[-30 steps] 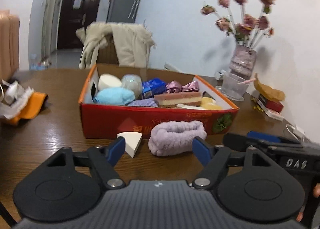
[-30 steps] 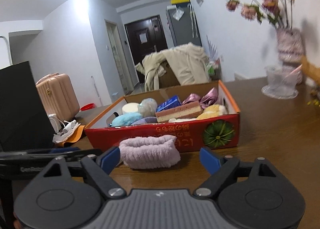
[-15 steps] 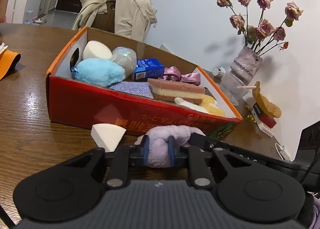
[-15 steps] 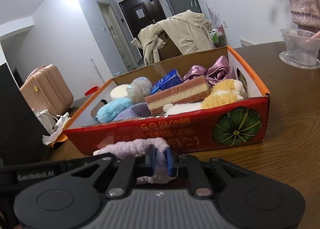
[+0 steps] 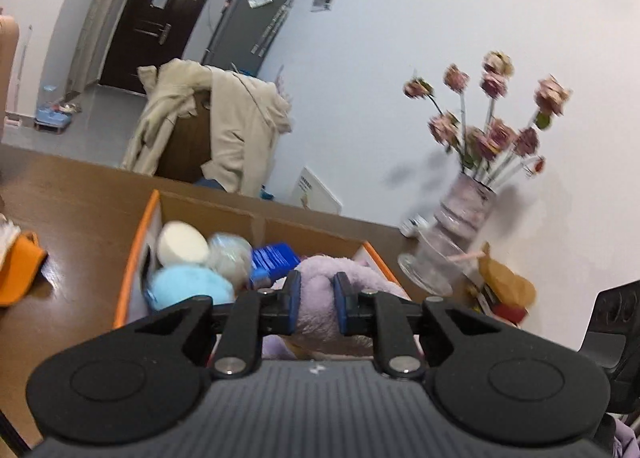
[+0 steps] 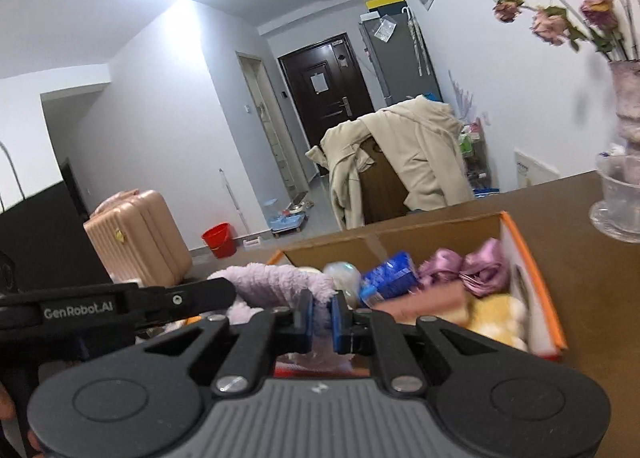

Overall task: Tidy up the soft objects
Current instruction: 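Carry the lavender headband into the box and open the right gripper, then grasp the white triangular sponge with the left gripper while the right grasps the white cloth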

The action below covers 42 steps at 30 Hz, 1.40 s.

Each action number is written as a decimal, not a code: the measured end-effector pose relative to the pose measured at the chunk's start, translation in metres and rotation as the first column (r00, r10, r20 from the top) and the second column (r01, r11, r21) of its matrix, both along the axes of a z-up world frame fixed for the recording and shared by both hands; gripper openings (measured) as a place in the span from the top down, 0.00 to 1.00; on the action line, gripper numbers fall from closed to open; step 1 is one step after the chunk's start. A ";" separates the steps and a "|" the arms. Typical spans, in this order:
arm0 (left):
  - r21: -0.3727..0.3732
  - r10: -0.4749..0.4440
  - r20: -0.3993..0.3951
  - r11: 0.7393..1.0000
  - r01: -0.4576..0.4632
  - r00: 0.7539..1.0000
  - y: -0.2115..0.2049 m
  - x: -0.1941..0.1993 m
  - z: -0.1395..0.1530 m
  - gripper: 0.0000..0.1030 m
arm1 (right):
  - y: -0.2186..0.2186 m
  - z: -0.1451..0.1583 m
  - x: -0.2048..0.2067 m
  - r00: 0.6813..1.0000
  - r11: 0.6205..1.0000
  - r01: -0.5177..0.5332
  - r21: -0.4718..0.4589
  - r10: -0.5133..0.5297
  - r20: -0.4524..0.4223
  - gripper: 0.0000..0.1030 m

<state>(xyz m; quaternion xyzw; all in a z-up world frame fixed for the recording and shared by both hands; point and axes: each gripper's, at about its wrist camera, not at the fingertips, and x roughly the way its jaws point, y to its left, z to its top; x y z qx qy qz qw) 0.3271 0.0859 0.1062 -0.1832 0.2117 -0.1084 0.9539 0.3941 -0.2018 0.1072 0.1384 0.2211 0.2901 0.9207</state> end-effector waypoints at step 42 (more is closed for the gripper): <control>0.249 0.082 0.042 0.964 -0.090 0.996 0.010 -0.027 -0.017 0.26 | -0.032 0.027 -0.023 0.977 0.957 0.166 -0.236 -0.127 0.174 0.39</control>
